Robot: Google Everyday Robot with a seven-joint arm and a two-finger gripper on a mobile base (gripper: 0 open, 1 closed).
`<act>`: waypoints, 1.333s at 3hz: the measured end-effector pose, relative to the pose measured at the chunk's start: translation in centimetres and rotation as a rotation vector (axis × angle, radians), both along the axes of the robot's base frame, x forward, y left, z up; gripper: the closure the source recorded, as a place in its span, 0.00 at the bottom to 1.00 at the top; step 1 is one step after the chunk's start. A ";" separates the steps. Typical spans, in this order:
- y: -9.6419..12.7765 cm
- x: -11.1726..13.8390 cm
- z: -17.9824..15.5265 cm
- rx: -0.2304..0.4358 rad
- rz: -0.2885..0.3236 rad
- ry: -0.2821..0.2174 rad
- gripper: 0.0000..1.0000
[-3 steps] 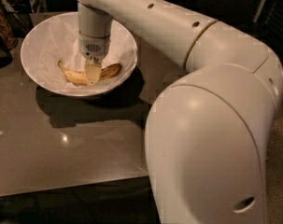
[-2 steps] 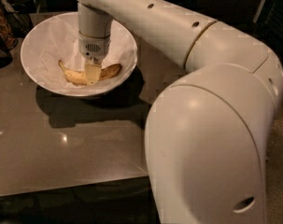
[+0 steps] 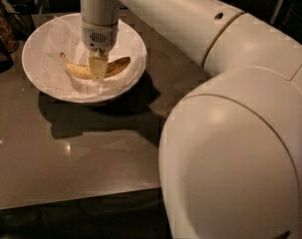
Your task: Pick banana from white bowl
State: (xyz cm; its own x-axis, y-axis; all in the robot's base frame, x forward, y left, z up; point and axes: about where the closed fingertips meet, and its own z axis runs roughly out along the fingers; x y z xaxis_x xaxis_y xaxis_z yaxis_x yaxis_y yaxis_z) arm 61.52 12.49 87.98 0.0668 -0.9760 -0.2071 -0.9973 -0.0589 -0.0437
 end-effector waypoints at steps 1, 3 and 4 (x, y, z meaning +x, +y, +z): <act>-0.3 -0.5 2.3 0.002 0.019 -0.048 1.00; -0.2 -1.2 3.4 0.065 0.019 -0.021 1.00; 0.0 -3.8 5.0 0.105 0.027 0.021 1.00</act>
Offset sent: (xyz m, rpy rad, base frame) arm -0.0045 -0.0030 0.0196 0.0016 -0.0403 0.0162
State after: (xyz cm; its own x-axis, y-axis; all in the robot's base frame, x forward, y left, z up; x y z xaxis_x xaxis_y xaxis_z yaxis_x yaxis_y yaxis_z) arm 57.75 12.49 93.02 0.0870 -0.9468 -0.3097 -0.9962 -0.0816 -0.0301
